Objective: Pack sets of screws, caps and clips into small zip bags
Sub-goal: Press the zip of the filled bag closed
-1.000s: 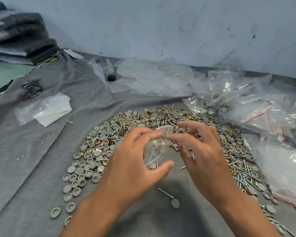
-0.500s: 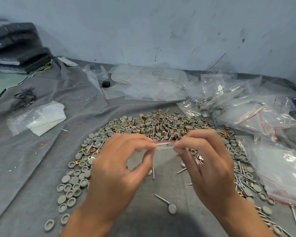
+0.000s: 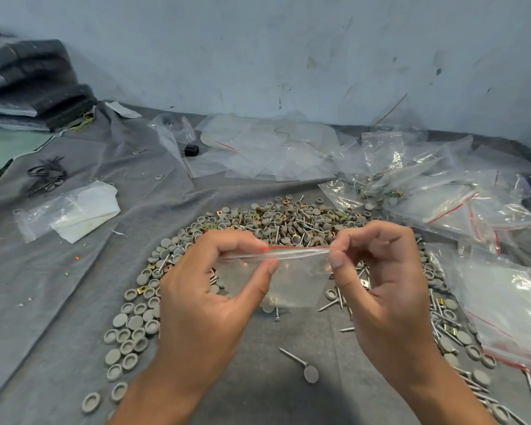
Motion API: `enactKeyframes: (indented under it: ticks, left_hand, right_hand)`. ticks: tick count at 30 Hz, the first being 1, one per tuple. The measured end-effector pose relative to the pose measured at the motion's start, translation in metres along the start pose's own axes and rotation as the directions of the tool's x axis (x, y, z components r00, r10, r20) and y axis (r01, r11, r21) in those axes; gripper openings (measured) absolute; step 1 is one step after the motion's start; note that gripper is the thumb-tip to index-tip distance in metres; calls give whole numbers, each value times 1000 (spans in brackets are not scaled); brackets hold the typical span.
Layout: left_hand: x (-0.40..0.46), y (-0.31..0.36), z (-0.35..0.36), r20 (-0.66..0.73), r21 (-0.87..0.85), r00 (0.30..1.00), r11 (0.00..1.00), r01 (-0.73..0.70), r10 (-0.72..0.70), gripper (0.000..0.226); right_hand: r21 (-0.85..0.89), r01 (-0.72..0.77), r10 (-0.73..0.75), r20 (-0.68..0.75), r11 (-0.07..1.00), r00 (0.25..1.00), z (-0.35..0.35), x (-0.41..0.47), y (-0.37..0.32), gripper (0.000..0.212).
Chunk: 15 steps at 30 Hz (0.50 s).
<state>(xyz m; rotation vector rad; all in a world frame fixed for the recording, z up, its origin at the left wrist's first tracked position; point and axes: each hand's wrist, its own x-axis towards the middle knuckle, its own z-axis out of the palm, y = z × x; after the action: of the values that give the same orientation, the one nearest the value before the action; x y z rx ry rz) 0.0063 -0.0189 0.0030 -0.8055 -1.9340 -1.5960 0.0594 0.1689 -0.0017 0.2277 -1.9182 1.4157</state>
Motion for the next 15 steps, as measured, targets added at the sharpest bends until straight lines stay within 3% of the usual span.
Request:
enactKeyframes:
  ticks: [7,15]
  left_hand:
    - [3,9,1,-4,-287,997,955,70,-75,33]
    - [2,15,4,51,-382,980,903,198,-194,35]
  right_hand:
    - [145,-11,6,34,989,999,2,0,-12,35]
    - [223,-87,93,-14,971,996,7,-3,-17,27]
